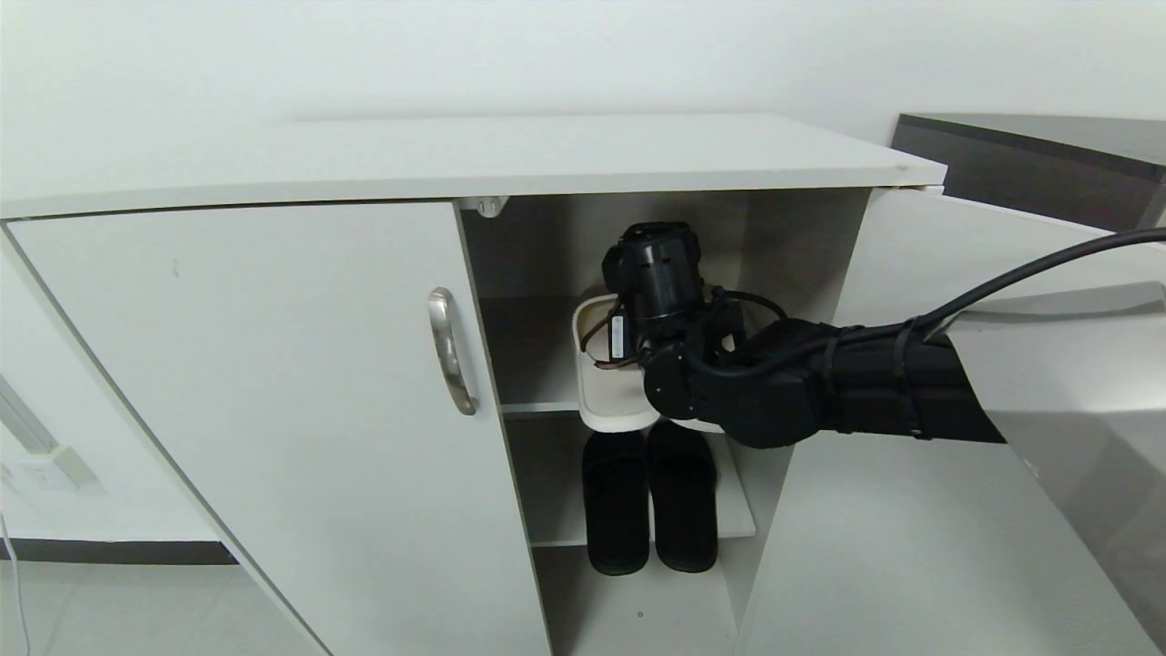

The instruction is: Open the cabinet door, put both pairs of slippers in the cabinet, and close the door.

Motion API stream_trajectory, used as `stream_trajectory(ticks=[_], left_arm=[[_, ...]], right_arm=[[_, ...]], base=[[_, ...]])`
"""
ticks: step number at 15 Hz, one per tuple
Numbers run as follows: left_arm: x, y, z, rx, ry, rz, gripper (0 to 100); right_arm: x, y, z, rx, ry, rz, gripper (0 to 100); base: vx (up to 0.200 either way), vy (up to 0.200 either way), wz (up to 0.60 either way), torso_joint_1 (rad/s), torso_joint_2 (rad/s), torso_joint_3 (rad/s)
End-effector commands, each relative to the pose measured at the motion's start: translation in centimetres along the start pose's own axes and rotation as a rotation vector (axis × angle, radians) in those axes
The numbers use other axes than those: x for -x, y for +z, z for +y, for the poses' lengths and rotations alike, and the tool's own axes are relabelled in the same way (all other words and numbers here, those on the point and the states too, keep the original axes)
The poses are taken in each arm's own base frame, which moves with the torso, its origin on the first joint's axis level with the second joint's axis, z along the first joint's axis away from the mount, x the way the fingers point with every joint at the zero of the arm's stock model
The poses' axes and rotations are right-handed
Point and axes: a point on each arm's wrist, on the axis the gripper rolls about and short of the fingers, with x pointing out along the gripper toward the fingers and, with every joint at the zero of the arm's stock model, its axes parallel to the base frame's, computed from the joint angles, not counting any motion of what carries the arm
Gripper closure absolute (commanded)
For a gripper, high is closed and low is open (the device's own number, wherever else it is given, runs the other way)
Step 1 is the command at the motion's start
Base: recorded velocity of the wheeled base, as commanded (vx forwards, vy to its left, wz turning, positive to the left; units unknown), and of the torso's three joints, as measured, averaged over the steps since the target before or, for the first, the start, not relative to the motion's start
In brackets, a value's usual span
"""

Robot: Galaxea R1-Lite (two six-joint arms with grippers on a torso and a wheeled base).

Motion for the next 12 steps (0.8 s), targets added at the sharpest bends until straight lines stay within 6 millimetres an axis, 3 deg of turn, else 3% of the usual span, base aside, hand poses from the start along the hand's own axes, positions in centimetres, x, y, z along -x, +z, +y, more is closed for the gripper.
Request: stream_trajectory(ticks=[1,7,8,12], left_arm=[[0.0,0.0,0.0,0.000,0.000,0.001,100],[0.0,0.0,0.0,0.000,0.002,0.001,100],[0.0,0.0,0.0,0.000,0.002,0.001,100],[0.0,0.0,0.0,0.001,0.002,0.001,100]], right_arm=[[-0.4,0.0,0.0,-0.003,-0.002,-0.002,100],[-0.6,-0.4,0.0,-0.002,-0.001,0.004,100],[-0.5,-0.5,0.1,-0.001,0.000,0.005,0],[0.6,-0.5,0.1,0.016,0.006,0.015,0]], base=[[0.000,0.000,0.00,0.000,0.00,0.000],[0.000,0.000,0.00,0.000,0.00,0.000],[0.000,0.000,0.00,0.000,0.00,0.000],[0.000,0.000,0.00,0.000,0.00,0.000]])
